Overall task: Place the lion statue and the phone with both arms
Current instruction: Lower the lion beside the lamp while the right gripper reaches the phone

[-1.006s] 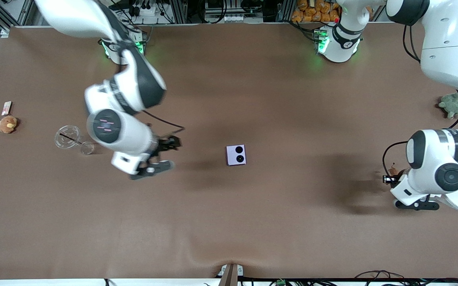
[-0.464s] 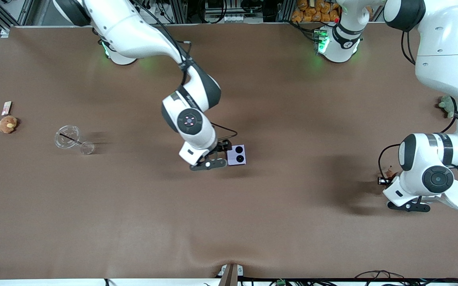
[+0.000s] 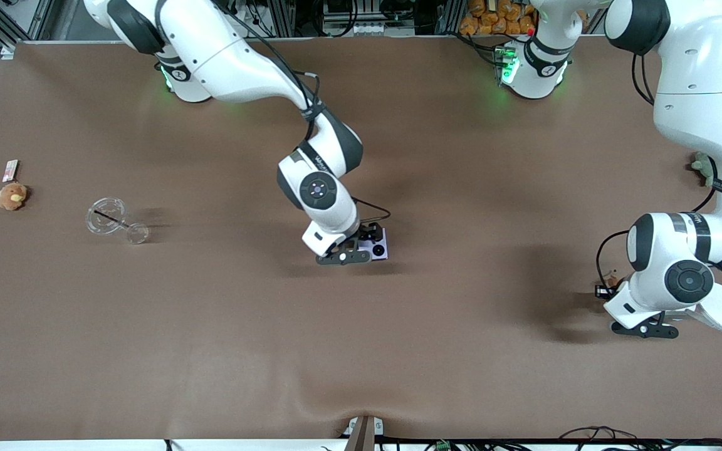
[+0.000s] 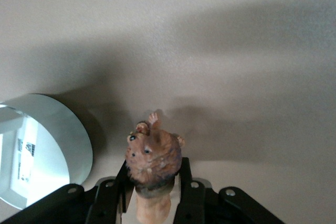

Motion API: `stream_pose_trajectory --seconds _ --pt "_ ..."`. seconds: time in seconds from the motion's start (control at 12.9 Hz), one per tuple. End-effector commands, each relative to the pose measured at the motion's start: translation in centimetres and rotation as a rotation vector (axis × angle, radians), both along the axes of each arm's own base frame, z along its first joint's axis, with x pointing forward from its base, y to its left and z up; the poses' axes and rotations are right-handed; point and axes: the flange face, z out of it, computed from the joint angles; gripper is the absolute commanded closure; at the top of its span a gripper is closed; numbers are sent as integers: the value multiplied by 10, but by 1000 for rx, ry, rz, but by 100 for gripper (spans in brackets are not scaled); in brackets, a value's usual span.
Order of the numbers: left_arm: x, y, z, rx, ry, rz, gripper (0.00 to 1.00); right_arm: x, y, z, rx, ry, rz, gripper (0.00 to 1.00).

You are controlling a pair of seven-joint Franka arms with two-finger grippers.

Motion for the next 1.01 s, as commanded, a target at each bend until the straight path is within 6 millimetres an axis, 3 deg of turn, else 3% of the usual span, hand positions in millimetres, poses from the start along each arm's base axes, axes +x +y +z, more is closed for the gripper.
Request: stream_pose_trajectory --seconds 0.0,0.39,0.46,0.54,0.62,0.7,0.77,0.85,0.93 --pt "7 -1 6 -1 -37 -12 100 -8 14 -18 4 -2 -25 0" --pt "13 -17 5 -73 -89 27 100 -20 30 -36 23 -26 -8 0" --pt "11 -16 3 -73 -82 20 88 -21 33 -42 42 -50 -9 0" --pt "10 -13 3 -73 -79 22 67 -20 34 -45 55 -64 -20 0" --pt "11 -10 3 -64 -80 10 6 -20 33 -49 51 -63 -23 0" --pt "11 -11 4 -62 -79 -8 0 -21 34 -49 48 -68 -9 0" --pt "11 -10 5 -68 -78 -8 0 -20 35 -44 50 -73 -4 34" --pt "11 -9 5 -68 -79 -7 0 -20 33 -40 46 -70 -7 75" --pt "12 -10 6 -69 -83 -7 0 -17 29 -36 35 -76 3 100"
